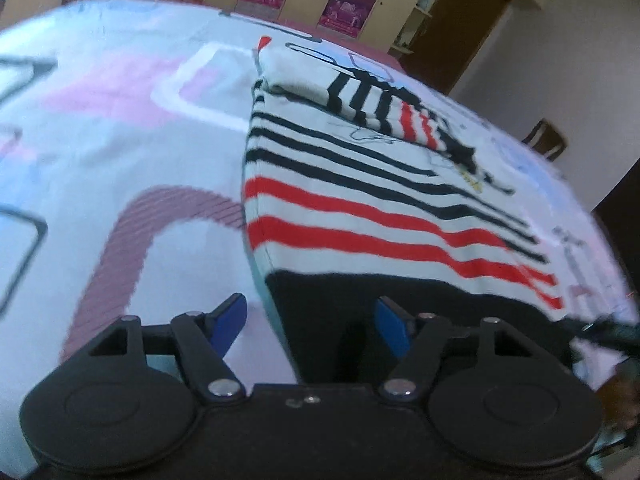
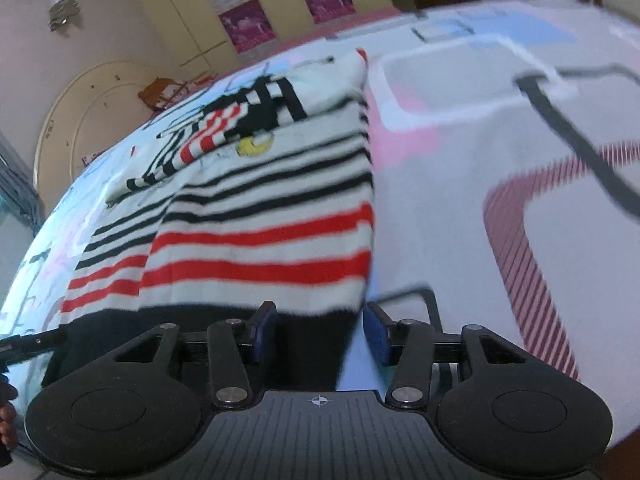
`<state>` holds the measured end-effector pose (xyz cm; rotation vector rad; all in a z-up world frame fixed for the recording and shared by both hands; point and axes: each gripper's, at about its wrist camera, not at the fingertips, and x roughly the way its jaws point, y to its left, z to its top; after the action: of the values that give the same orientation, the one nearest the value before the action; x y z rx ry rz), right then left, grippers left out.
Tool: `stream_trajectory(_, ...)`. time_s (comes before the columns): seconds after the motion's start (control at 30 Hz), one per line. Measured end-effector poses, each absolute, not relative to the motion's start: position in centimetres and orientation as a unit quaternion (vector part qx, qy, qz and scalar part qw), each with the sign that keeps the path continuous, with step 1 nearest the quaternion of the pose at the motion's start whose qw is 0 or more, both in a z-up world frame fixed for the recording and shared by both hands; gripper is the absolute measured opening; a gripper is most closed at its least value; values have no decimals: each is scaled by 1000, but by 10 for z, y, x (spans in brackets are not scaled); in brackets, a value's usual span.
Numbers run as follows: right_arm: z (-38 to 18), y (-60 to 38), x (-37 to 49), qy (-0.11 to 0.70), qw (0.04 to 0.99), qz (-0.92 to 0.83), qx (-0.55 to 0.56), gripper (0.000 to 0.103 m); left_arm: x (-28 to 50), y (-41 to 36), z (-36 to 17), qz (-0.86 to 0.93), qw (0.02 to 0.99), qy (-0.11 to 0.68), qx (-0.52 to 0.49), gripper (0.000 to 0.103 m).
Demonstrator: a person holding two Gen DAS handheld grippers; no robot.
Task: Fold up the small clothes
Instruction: 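Grasp the sweater hem with both grippers and lift it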
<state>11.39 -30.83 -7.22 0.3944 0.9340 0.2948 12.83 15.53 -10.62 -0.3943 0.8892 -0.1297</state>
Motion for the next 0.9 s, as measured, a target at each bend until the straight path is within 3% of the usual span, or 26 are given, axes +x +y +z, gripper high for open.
stream_trajectory(0.37, -90, -332, 130, 453, 818, 169, 312, 49, 148, 175, -129, -128, 837, 408, -341, 63)
stream_trajectory(0.4, -89, -332, 129, 456, 816, 176, 310, 49, 147, 173, -129, -133, 836, 409, -341, 61)
stream_trajectory(0.47, -90, -332, 121, 463, 805, 195, 315, 49, 141, 170, -133, -155, 822, 417, -354, 49)
stream_trajectory(0.53, -91, -334, 111, 466, 795, 213, 323, 49, 135, 167, -137, -162, 822, 415, -353, 47)
stream_trajectory(0.57, -92, -335, 108, 464, 792, 217, 332, 45, 134, 168, -137, -162, 823, 413, -355, 45)
stream_trajectory(0.63, -97, -337, 109, 465, 783, 220, 349, 28, 139, 171, -140, -156, 817, 412, -372, 41)
stream_trajectory(0.7, -101, -336, 115, 467, 779, 219, 356, 5, 145, 171, -138, -147, 821, 413, -365, 15)
stream_trajectory(0.73, -98, -336, 116, 462, 786, 216, 350, 4, 143, 170, -133, -136, 831, 401, -360, 6)
stream_trajectory(0.83, -76, -346, 107, 413, 808, 227, 354, 4, 125, 176, -120, -125, 850, 351, -372, 6)
stream_trajectory(0.9, -72, -349, 103, 411, 820, 220, 332, 4, 125, 173, -128, -99, 855, 390, -326, 6)
